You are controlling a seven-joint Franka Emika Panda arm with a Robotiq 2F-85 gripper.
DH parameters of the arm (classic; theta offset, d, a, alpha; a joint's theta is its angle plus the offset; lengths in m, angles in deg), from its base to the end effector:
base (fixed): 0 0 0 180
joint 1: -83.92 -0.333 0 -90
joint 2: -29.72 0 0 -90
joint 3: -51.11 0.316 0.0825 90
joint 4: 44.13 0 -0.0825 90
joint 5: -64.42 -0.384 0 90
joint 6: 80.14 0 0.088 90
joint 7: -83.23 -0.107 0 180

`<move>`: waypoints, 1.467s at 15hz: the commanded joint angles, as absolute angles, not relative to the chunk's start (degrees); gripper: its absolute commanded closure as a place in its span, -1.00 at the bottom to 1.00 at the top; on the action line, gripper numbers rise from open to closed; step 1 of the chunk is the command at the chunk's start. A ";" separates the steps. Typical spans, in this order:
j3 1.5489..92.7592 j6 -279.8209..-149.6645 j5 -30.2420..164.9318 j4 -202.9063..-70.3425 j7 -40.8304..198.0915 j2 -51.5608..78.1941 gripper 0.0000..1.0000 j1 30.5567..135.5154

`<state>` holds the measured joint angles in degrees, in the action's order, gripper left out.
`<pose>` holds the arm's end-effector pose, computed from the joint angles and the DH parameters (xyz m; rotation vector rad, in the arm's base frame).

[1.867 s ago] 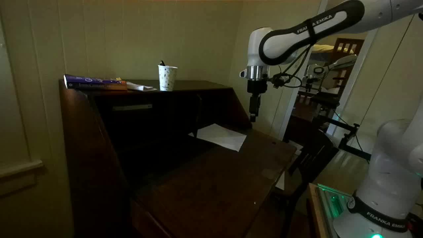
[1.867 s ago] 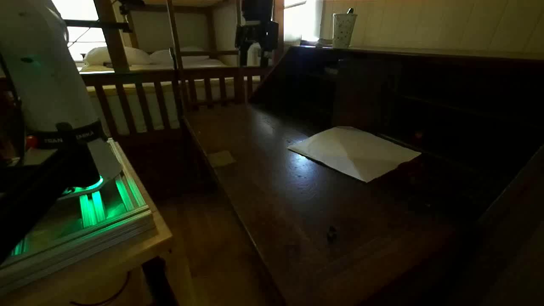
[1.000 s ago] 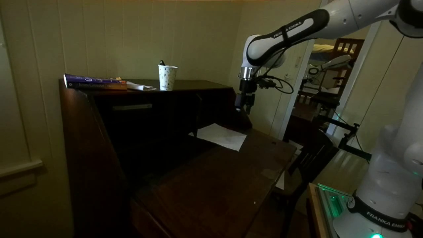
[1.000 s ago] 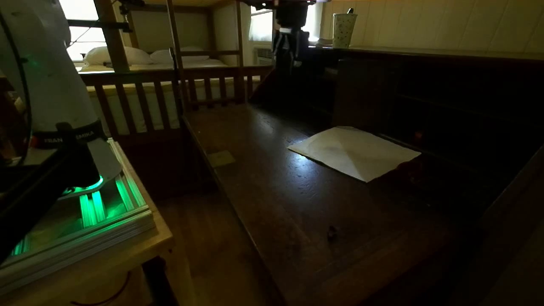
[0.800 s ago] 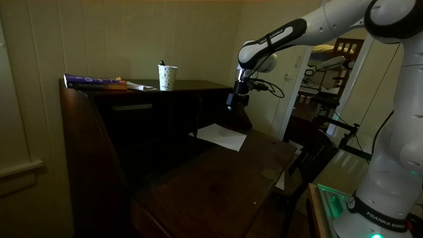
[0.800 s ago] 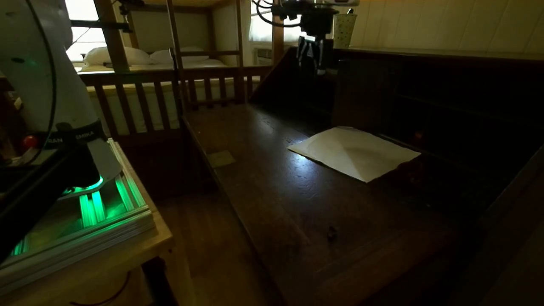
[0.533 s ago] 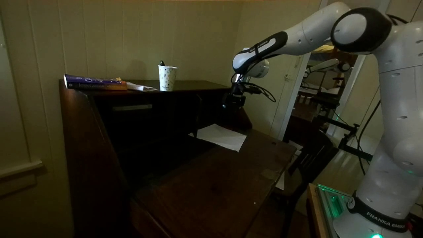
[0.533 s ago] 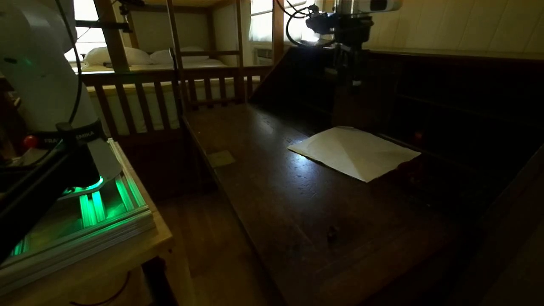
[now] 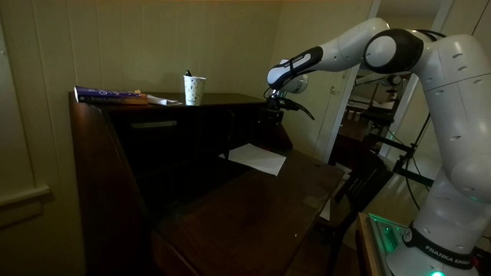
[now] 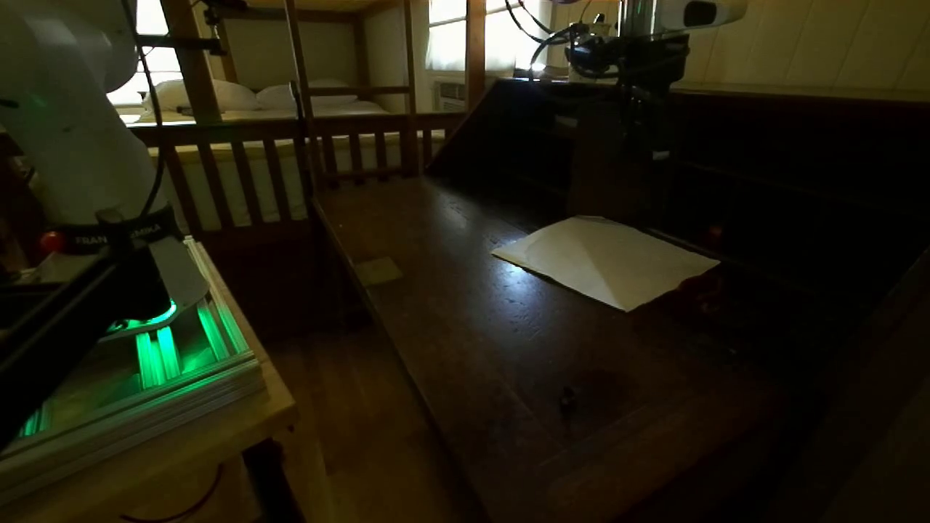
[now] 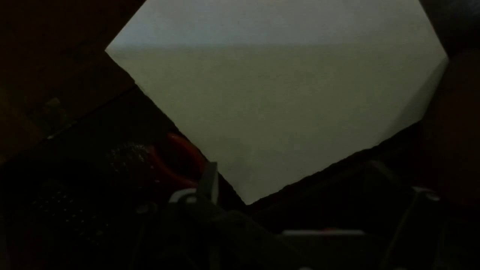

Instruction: Move the remote control to the left.

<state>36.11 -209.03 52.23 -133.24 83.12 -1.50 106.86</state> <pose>0.5812 -0.4087 0.3554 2.9083 -1.1214 0.2751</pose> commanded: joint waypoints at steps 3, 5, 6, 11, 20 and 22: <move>36.13 -222.40 50.14 -125.00 74.71 -10.66 -1.00 109.88; 34.98 -227.43 51.00 -122.01 70.56 -14.41 -0.47 110.27; 34.05 -229.31 51.41 -120.34 68.06 -16.37 -0.35 110.37; 28.27 -232.81 52.16 -113.03 56.23 -24.07 0.37 111.04; 25.43 -233.43 52.59 -103.47 49.40 -34.08 1.00 114.39; 24.92 -233.49 53.00 -101.53 48.49 -36.27 1.00 114.54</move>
<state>25.51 -233.03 51.79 -107.28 51.46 -31.55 113.60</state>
